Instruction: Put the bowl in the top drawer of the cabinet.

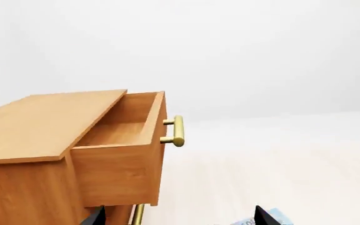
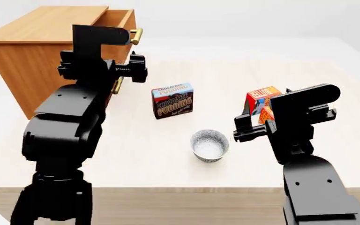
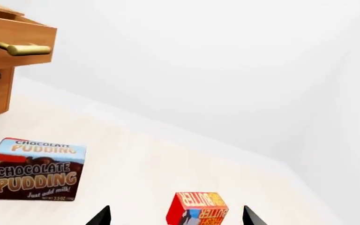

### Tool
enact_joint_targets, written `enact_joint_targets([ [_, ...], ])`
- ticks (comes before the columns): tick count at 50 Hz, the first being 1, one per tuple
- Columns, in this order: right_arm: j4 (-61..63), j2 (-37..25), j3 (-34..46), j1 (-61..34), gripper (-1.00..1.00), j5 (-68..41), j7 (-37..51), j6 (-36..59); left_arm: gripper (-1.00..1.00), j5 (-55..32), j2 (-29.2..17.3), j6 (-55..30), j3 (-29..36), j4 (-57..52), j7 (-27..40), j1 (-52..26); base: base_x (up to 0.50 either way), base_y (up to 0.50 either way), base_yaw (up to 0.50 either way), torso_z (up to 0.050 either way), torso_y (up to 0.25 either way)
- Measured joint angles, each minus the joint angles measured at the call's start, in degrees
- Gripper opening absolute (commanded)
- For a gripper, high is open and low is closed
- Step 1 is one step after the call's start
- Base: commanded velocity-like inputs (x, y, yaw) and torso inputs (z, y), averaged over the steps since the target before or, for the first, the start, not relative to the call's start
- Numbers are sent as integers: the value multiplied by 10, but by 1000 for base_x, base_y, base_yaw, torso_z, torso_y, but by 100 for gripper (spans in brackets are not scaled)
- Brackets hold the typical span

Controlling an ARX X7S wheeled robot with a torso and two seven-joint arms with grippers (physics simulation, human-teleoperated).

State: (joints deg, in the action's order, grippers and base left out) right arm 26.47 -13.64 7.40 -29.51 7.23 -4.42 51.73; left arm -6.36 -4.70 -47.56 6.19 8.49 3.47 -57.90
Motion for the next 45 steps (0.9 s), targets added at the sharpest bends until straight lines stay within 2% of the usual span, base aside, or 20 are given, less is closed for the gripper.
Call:
enact_joint_targets([
  [5, 19, -8, 5, -21, 100, 3, -8, 40, 100, 4, 5, -17, 10, 66, 5, -93, 0, 0, 0, 44, 0],
  [10, 33, -16, 7, -31, 100, 6, -14, 65, 100, 12, 11, -8, 30, 167, 0, -188, 50, 0, 0, 1, 0],
  [15, 37, -20, 6, -37, 100, 4, -18, 73, 100, 17, 22, 39, 55, 320, -4, -291, 349, 0, 0, 0, 0],
  [21, 27, -21, 6, -39, 100, 0, -20, 66, 100, -21, 34, 94, 115, 474, 3, -381, 500, 0, 0, 0, 0],
  [31, 12, -23, 3, -33, 100, -5, -20, 51, 100, -78, 42, 126, 175, 594, 23, -442, 500, 0, 0, 0, 0],
  [45, 15, -22, -15, -20, 100, -23, -27, 46, 100, -91, 45, 130, 194, 647, 33, -460, 500, 0, 0, 0, 0],
])
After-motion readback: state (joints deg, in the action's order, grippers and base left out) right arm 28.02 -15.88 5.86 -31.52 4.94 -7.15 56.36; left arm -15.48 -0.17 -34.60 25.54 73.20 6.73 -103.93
